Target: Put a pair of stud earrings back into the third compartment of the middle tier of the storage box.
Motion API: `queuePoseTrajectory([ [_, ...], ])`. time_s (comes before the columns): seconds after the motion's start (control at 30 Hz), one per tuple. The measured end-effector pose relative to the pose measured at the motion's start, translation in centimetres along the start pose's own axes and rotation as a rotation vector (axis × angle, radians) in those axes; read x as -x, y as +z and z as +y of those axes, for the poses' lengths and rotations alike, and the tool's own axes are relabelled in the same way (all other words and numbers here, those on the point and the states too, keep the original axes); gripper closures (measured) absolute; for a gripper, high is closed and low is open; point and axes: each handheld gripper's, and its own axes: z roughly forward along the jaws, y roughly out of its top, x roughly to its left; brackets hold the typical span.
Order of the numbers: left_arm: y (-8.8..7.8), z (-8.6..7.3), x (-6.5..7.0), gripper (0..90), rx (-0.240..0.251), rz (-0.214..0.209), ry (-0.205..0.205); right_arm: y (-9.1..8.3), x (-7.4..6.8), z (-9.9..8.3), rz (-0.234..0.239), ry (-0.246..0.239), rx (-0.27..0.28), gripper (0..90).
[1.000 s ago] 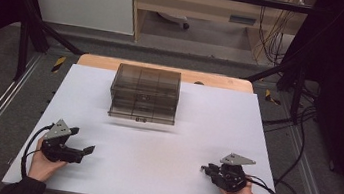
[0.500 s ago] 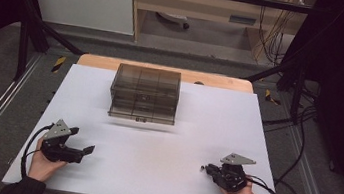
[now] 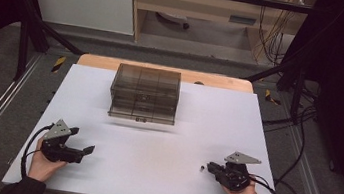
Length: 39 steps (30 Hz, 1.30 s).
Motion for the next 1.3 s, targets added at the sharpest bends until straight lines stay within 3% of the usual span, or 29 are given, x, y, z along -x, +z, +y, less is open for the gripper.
queuePoseTrajectory([
  [0.3,0.1,0.0,0.1,6.0,-0.003,-0.002,0.003,-0.6,0.0,1.1,0.013,-0.001,0.039,83.1],
  [0.63,0.1,0.0,0.0,6.0,-0.006,0.0,0.004,-0.4,-1.2,3.2,0.037,-0.048,0.064,83.5],
  [1.3,0.1,-0.1,-0.1,6.0,-0.005,-0.002,0.001,3.6,-4.8,9.2,0.085,-0.102,0.103,83.6],
])
